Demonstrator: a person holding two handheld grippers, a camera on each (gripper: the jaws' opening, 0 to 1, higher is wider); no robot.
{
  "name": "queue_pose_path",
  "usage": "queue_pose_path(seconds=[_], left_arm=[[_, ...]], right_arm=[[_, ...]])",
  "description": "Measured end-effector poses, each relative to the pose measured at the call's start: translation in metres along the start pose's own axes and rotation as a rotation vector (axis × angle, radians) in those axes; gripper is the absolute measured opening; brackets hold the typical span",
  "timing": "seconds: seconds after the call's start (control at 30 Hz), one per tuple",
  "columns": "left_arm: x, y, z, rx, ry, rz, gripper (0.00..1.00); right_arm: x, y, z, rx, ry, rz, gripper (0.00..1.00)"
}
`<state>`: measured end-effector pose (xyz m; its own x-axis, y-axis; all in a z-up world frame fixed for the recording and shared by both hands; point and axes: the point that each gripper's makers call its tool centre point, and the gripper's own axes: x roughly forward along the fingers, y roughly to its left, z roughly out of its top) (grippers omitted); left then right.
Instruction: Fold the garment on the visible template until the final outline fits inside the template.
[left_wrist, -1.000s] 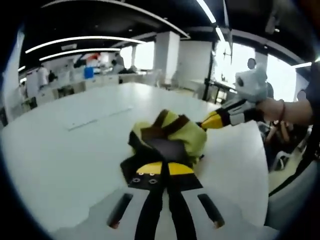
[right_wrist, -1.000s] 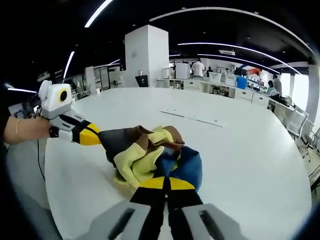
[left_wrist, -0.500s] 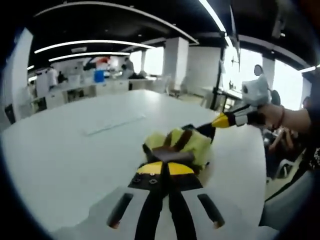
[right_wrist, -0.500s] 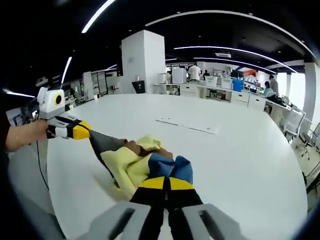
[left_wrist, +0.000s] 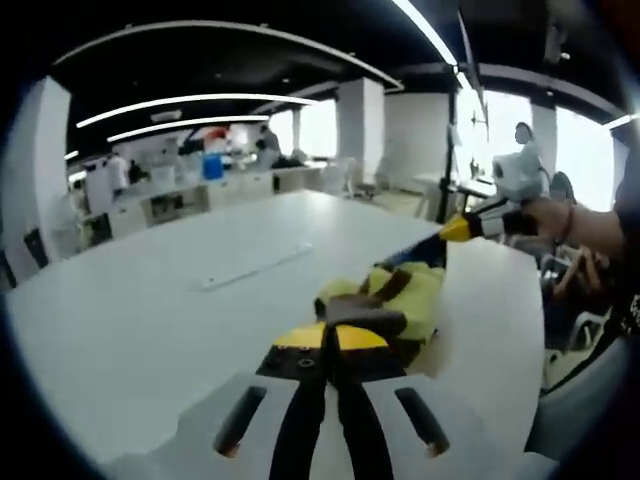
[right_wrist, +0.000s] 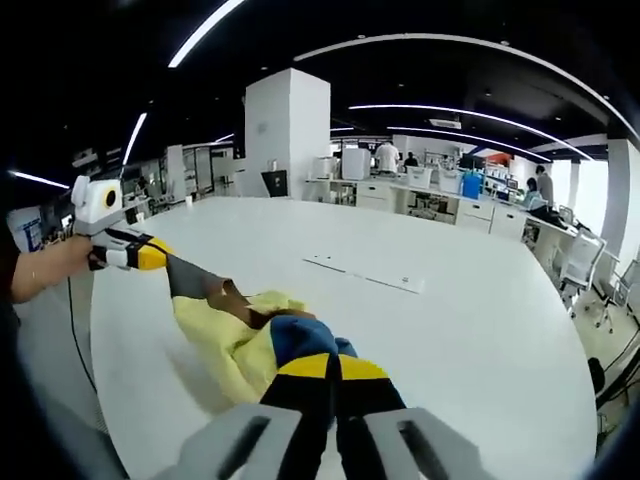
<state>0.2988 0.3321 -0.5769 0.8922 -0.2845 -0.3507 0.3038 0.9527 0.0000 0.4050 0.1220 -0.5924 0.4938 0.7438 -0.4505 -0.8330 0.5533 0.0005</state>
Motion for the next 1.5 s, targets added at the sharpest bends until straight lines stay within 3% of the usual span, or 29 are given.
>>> queue_pose_path(seconds=[0.33,0.5,0.67,0.93,1.3,1.5], left_arm=[[0.001,0.022,0.021,0.012,-0.039,0.048,0.0],[0.01,0.035,0.034,0.029,-0.031,0.062,0.0],[0.021,0.052,0.048,-0.013,-0.054,0.073,0.0],[0.046,0.077,0.055,-0.039,-0.055,0.084,0.0],[0.093,0.117,0.04,-0.094,-0.018,0.134,0.0],[0.122,0.136,0.017,-0.12,0.03,0.159,0.0]], right_arm=[[-0.004,-0.016,0.023,-0.022,-0.038,-0.024,0.0],[0.0,-0.029,0.037,-0.038,-0.047,-0.045,0.0],[0.006,-0.042,0.049,-0.034,-0.058,-0.064,0.0],[0.026,-0.062,0.063,-0.015,-0.073,-0.082,0.0],[0.073,-0.1,0.06,0.086,-0.05,-0.154,0.0],[0.101,-0.114,0.05,0.125,-0.029,-0.139,0.0]])
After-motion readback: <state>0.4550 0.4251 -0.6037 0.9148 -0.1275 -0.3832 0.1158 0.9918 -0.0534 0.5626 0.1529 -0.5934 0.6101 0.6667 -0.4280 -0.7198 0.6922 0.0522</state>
